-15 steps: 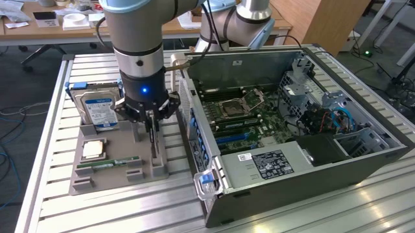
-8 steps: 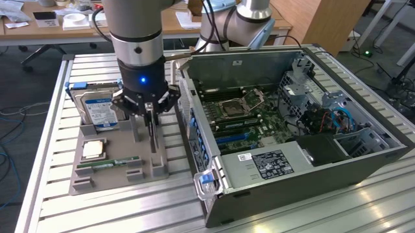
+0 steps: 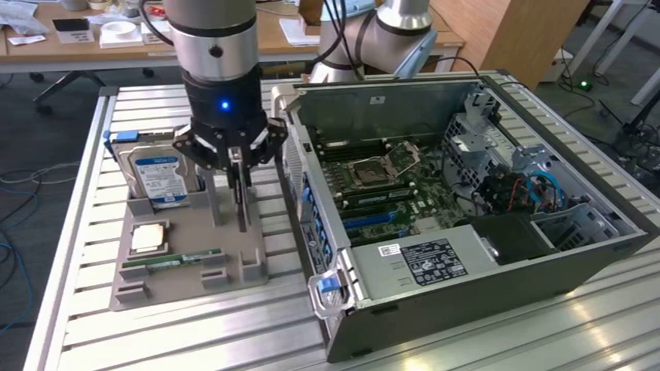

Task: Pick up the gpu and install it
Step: 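Pick up the gpu and move the gpu toward the slot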

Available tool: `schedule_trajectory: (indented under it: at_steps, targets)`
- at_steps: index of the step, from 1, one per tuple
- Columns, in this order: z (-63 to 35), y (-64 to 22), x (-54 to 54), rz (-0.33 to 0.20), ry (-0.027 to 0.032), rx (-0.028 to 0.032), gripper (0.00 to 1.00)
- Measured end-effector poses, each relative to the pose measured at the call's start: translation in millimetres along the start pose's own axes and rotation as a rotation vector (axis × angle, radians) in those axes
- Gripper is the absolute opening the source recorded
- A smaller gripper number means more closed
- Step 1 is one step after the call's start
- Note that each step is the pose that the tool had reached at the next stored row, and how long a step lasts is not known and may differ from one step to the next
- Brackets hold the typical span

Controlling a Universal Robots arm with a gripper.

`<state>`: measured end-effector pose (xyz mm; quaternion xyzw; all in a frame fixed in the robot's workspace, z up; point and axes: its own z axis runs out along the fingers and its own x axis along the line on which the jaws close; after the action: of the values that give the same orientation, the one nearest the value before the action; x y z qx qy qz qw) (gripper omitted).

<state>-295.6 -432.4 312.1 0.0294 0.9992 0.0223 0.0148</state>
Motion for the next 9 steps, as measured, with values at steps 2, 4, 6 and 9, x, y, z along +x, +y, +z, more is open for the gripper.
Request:
schedule_trajectory:
  at_steps: [2,4,6,9]
  targets:
    - [-7.1,0.3,-0.2,0.000,-0.0001,0.0000,0.26]
    - [-14.2,0.6,-0.4,0.000,-0.0001,0.0000,0.26]
    - [-21.0,1.0,-0.6,0.000,-0.0001,0.0000,0.26]
    - [-29.0,1.3,-0.8,0.000,0.0000,0.0000,0.26]
